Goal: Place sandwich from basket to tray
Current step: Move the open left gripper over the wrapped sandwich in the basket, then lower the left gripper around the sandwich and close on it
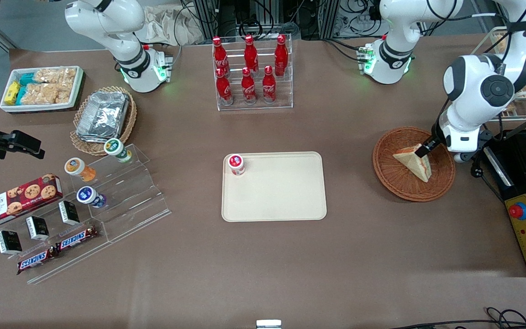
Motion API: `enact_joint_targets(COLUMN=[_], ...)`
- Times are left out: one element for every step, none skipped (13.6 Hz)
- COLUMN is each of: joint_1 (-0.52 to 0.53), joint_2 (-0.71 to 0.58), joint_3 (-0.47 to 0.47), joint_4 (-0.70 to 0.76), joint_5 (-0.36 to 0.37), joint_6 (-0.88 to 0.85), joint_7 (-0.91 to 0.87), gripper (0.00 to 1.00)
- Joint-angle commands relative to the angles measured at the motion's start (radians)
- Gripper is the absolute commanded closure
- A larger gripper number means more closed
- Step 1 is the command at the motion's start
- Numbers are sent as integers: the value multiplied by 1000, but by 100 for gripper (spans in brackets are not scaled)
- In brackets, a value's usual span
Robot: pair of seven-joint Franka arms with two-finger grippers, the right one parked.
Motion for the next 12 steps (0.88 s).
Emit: enact_joint_targets(joint_1=[9,9,7,7,6,6,6,6,4,3,-1,-4], joint_2=[31,38,47,59,70,81,91,105,110,108,111,122], joint_3=[4,13,19,19,19,19,19,19,19,19,19,18], joint_4=[-34,-51,-62,-68,-77,-86,-94,-97,-96,-96,-96,-96], joint_5=[9,5,5,2,2,2,2,2,2,2,2,1], joint_6=[95,127,155,174,198,223,243,258,261,261,264,275], joint_7=[-38,-41,-50,-53,-64,-73,-73,-73,-75,-84,-93,-98], gripper=[0,0,0,0,0,0,0,0,0,0,0,0])
